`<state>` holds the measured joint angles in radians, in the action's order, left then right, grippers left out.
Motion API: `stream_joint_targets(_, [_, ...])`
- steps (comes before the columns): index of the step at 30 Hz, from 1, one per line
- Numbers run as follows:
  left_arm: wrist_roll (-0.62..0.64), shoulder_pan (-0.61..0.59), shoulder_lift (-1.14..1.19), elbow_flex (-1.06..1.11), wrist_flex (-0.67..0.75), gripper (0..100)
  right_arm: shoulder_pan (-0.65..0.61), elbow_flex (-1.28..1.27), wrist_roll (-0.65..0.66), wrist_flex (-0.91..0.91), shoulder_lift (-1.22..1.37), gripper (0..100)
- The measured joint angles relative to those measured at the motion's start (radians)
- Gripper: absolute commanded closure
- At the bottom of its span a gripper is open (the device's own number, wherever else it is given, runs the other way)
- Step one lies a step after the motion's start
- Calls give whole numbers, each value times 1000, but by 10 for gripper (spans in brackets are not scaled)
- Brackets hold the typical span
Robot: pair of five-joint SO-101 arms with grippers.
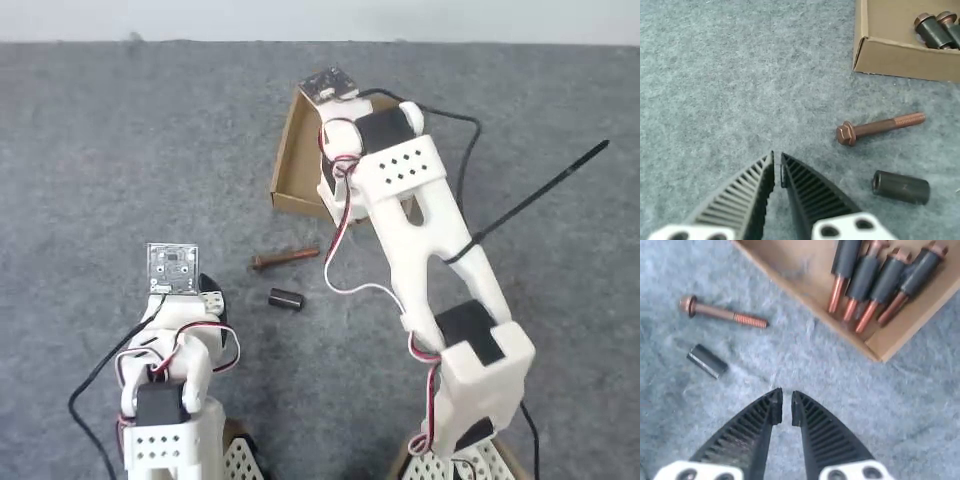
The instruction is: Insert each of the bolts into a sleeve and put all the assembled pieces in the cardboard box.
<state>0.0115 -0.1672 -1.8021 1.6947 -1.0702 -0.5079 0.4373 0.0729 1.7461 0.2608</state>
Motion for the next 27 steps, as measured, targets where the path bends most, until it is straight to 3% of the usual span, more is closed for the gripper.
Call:
stream_joint_targets(5, [0, -5, 0, 0, -18, 980, -57, -224, 0, -91, -141, 992])
stream_joint_targets(11, [-9, -161, 0, 0, 25, 979, -101, -511, 0, -275, -301, 989])
stream_joint_targets(14, [-110, -238, 0, 0, 46, 978, -98, -624, 0, -359, -327, 989])
stream_joint_targets(20, [-146, -331, 0, 0, 66, 979, -173, -749, 107, -476, -327, 989])
stream_joint_targets(27, [-97, -336, 0, 0, 78, 979, -307, -822, 132, -605, -327, 988])
